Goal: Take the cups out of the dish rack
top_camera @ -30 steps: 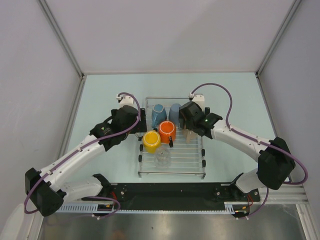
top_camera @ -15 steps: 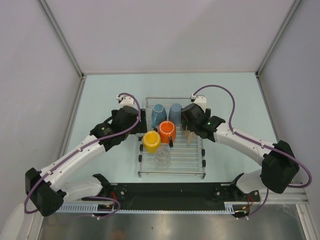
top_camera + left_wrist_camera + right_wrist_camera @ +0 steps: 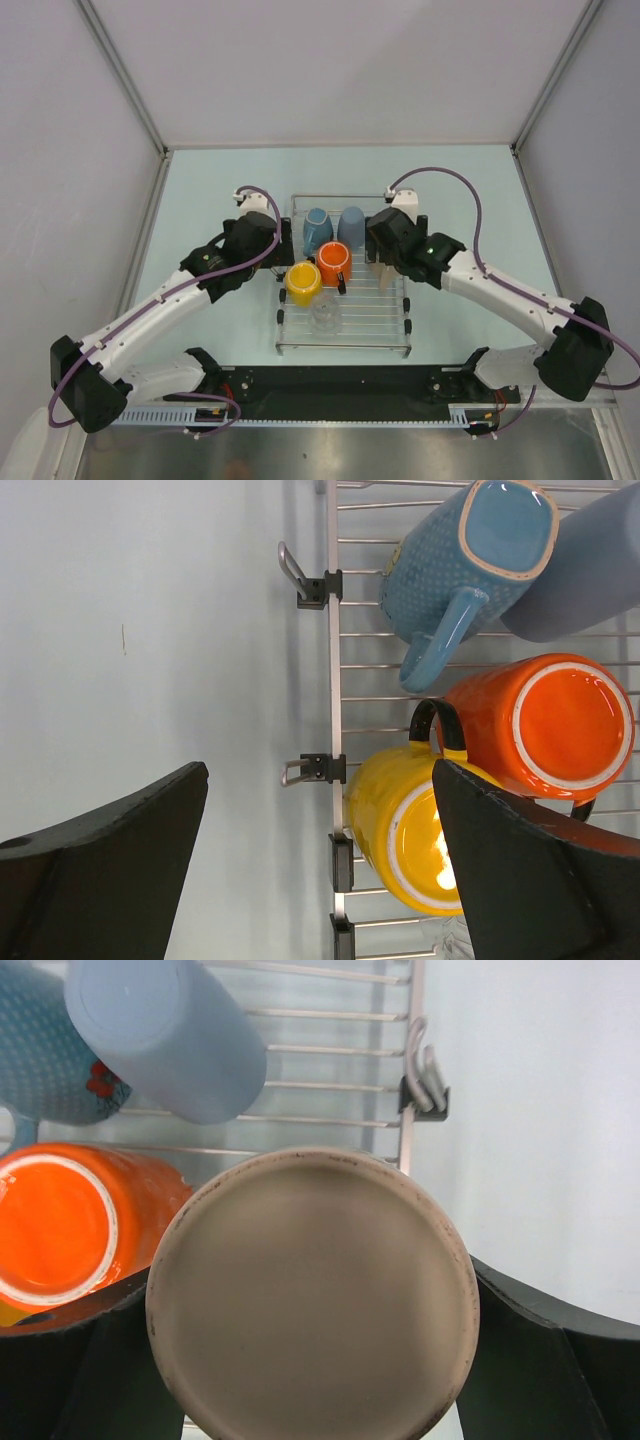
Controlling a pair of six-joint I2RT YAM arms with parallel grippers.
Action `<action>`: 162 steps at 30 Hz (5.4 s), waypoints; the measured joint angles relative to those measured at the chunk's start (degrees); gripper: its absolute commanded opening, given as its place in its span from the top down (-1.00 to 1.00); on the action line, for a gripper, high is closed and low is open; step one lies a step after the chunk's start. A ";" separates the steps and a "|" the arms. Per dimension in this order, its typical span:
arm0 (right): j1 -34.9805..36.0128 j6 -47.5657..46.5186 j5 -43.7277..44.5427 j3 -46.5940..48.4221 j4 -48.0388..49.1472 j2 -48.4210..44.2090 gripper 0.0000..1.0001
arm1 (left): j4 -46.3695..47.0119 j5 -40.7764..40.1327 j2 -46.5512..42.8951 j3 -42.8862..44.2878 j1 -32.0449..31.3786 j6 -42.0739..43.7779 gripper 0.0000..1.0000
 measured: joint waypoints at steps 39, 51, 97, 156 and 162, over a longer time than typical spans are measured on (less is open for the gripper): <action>-42.93 7.67 4.70 7.98 -8.07 7.02 1.00 | -1.66 0.37 -0.87 0.02 0.00 -2.47 -0.95; -45.75 10.03 3.91 3.56 -3.50 12.76 1.00 | -2.21 0.46 -0.90 0.02 0.00 -3.02 -0.96; -19.58 32.41 -61.09 -25.14 57.86 -22.53 1.00 | 55.04 40.98 -7.72 -13.53 -0.04 -15.06 -0.84; -32.76 16.85 -46.84 -12.15 23.80 -30.25 -1.00 | -4.37 11.50 -5.46 18.78 10.97 0.11 0.99; -29.27 11.74 -33.27 -7.65 12.70 -26.86 -1.00 | -14.29 0.31 5.60 20.20 13.46 0.39 0.99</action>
